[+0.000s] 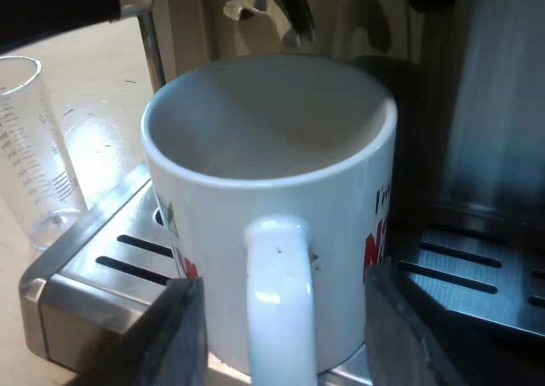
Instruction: Place mug into machine
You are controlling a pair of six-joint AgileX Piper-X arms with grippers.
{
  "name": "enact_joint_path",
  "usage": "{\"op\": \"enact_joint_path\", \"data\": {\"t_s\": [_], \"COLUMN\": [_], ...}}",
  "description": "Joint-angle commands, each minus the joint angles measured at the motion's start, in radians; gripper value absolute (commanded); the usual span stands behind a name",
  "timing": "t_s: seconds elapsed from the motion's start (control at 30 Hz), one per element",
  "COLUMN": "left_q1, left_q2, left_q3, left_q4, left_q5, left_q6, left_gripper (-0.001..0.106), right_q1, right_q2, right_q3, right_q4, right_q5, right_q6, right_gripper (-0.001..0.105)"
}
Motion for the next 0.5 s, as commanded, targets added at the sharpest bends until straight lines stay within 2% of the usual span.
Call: {"op": "enact_joint_path", "data": {"t_s": [0.03, 0.13, 0.5], "left_q1": [-0.005, -0.005, -0.005], "left_q2": [0.0, 0.0, 0.0], "left_q3": [-0.004, -0.004, -0.004], "left_q4": [-0.011, -0.011, -0.011], "left_q5": [0.01, 0.01, 0.01], "left_q6": [-0.013, -0.013, -0.013], "left_gripper": [0.102, 0.102, 0.102], "right_q1": [-0.006, -0.006, -0.006], "right_q2": [-0.002, -0.002, -0.002], "right_q3": [-0.009, -0.009, -0.009], "right_q4": [-0.008, -0.008, -0.008], "right_q5": [-0.011, -0.011, -0.007], "right_q6": [-0.018, -0.041, -0.057], "right_gripper": [0.044, 0.044, 0.044]}}
